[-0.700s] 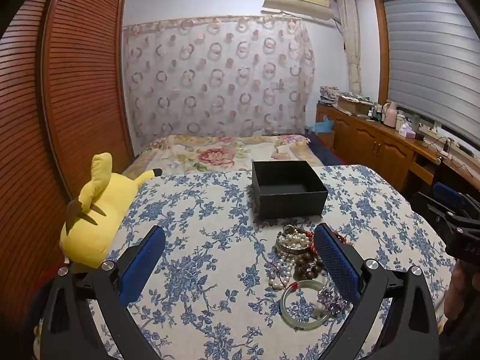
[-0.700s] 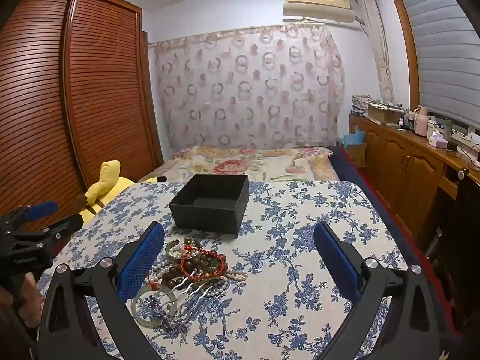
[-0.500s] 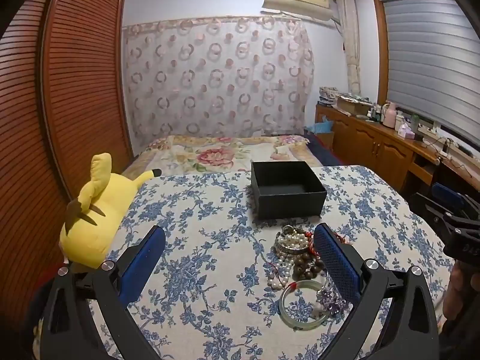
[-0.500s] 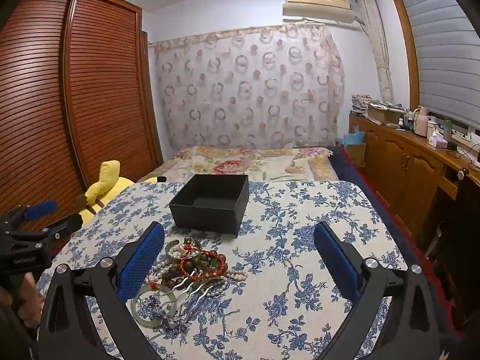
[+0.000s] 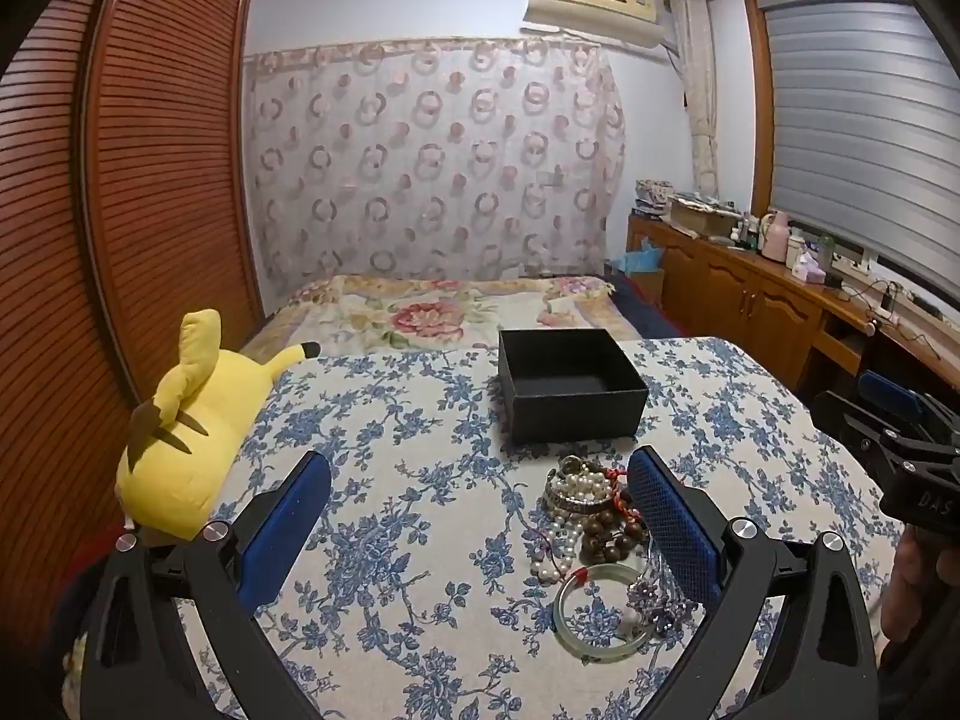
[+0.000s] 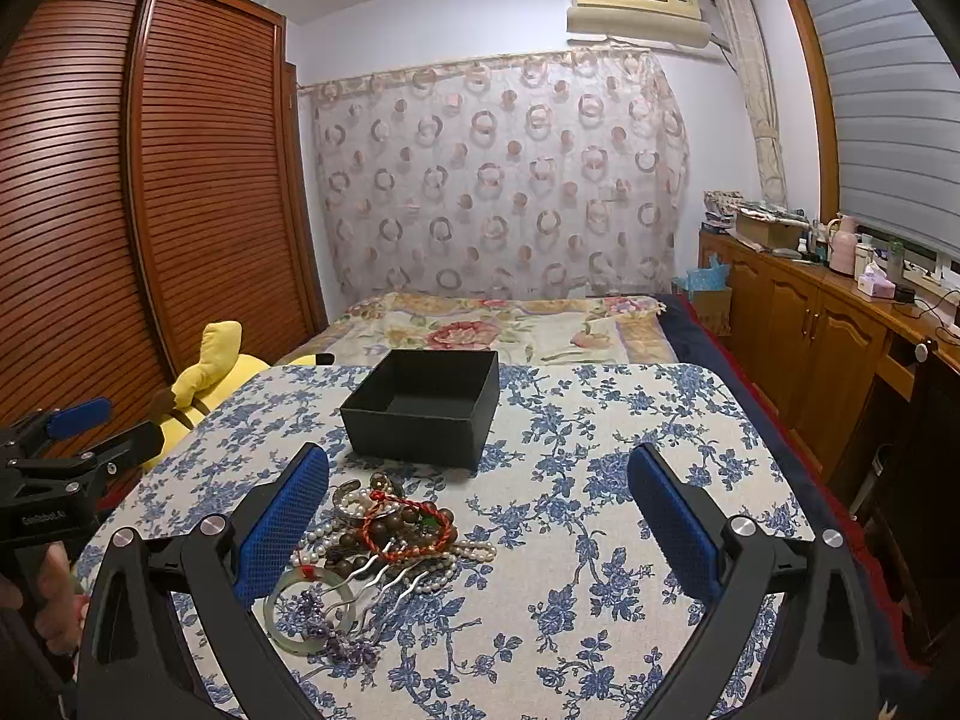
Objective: Organize jewelry
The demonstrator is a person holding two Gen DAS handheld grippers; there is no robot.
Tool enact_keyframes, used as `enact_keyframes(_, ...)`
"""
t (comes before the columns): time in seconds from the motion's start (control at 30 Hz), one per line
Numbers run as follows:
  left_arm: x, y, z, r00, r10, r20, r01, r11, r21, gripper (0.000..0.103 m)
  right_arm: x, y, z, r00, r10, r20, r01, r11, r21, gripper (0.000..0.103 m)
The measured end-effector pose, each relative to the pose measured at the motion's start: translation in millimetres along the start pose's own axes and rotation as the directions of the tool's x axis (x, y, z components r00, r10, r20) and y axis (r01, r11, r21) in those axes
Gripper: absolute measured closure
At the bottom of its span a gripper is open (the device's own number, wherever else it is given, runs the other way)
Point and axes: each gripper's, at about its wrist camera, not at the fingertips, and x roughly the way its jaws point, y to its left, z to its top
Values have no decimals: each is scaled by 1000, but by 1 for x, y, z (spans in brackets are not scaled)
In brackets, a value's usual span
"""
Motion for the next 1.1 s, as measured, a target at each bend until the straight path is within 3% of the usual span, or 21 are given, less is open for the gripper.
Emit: enact_keyframes(1.1, 0, -1, 1, 1000, 2, 2, -2, 1000, 0, 7, -2, 2, 2, 1000, 0, 2, 0, 1000, -3, 3)
